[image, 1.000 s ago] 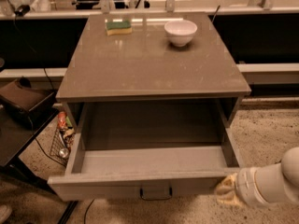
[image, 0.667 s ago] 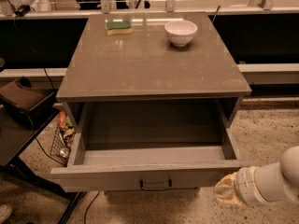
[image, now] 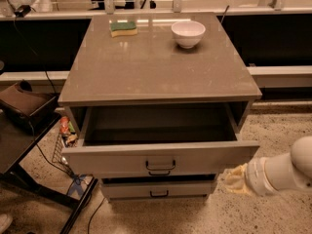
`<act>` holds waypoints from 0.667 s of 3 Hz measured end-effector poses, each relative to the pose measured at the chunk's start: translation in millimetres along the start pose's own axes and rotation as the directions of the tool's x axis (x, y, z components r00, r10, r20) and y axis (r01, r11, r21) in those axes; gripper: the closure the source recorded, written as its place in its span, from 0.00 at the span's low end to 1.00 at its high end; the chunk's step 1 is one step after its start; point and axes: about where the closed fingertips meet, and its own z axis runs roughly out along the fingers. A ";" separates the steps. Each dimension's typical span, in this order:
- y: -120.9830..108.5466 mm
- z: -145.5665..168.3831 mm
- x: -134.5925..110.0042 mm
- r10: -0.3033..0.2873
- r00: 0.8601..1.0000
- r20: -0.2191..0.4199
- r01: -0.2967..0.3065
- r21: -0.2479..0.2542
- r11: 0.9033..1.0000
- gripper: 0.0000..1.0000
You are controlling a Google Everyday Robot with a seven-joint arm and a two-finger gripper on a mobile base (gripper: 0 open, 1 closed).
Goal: Close top drawer
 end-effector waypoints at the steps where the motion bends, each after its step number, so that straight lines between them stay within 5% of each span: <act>1: -56.5 5.8 9.1 -0.003 1.000 0.006 0.003 0.021 1.000 1.00; 2: -95.8 18.9 13.5 -0.012 1.000 0.018 0.011 0.018 1.000 1.00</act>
Offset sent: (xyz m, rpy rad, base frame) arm 0.2318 -0.0248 0.0138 0.0302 -0.0969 0.0128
